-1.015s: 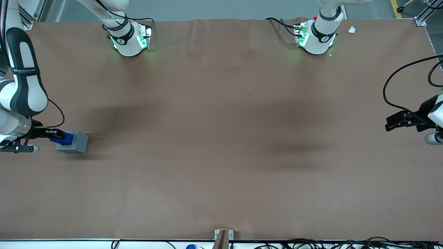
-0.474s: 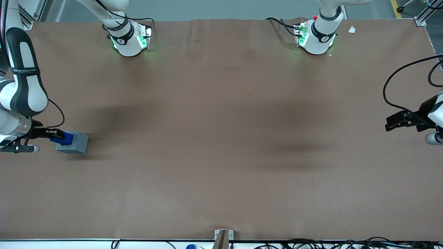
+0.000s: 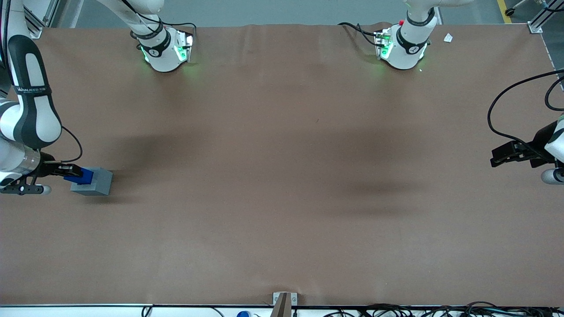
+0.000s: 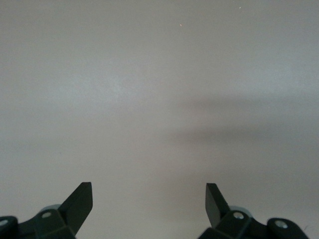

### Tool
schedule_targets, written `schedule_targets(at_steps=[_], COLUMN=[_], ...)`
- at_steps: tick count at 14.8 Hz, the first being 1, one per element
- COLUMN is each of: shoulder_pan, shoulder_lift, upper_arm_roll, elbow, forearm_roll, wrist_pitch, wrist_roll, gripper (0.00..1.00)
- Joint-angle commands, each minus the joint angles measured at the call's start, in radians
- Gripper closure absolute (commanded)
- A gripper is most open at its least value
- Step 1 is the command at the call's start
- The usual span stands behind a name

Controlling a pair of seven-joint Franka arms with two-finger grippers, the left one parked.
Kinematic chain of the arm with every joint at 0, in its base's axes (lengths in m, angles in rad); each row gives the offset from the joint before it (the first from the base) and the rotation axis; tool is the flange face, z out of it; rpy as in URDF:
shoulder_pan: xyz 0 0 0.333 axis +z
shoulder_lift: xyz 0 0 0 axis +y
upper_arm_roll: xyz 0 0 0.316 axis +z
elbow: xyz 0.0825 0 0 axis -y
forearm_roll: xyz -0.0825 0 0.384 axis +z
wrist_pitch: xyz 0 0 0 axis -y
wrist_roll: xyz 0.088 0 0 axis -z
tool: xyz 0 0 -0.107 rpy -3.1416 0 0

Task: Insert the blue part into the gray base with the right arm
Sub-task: 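Press the blue block down into the gray base with the right gripper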

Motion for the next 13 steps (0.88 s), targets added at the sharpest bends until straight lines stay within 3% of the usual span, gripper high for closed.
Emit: schedule_targets(at_steps=[1, 13], shoulder_pan=[-0.010, -0.007], shoulder_lift=[0.032, 0.040], upper_arm_roll=[0.012, 0.015], elbow=[-0.033, -0.026], forearm_roll=[-0.005, 0.002], wrist_pitch=[0.005, 0.056], wrist_roll=[0.007, 0.008], gripper=[0.80, 0.81])
